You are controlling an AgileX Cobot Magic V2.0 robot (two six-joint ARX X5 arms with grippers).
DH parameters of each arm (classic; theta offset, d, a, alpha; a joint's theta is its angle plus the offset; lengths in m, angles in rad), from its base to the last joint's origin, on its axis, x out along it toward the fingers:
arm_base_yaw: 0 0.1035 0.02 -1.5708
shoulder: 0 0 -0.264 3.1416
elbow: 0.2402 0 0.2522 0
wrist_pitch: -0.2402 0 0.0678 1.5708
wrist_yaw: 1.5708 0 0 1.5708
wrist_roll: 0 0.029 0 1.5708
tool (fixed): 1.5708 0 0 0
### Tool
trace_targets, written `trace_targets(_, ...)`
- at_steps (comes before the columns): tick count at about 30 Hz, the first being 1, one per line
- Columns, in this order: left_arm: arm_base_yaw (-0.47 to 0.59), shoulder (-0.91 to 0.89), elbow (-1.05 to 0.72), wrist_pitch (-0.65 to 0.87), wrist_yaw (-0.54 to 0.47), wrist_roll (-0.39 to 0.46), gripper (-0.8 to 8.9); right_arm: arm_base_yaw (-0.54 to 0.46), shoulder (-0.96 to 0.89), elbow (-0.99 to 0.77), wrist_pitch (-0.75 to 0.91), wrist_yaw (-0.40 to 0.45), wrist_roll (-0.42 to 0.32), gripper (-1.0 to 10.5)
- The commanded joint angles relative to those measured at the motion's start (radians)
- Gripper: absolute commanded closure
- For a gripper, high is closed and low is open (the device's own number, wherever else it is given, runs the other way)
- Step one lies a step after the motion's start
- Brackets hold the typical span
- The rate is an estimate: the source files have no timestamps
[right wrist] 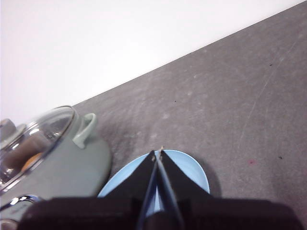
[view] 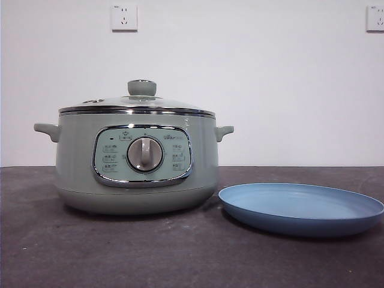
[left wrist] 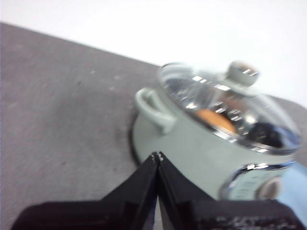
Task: Take the potato out from the steamer,put the potato on the plate,close the lid
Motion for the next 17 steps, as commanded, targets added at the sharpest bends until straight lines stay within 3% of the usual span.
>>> trace_targets(1, -0.003, 0.012, 0.057, -0.041, 0.037, -0.01, 8.22, 0.002, 0.062, 0.087, -0.06, -0.043, -0.026, 9.6)
trace_targets(8, -0.003, 0.154, 0.244, -0.177, 0.186, 0.06, 8.22, 0.002, 0.251, 0.347, -0.27, -0.241, -0.175, 9.6)
trace_targets(12, -0.003, 0.282, 0.365, -0.274, 0.304, 0.155, 8.22, 0.003, 0.369, 0.509, -0.454, -0.369, -0.31, 9.6)
trace_targets(17, -0.004, 0.402, 0.484, -0.412, 0.406, 0.271, 8.22, 0.018, 0.484, 0.661, -0.657, -0.454, -0.462, 9.6)
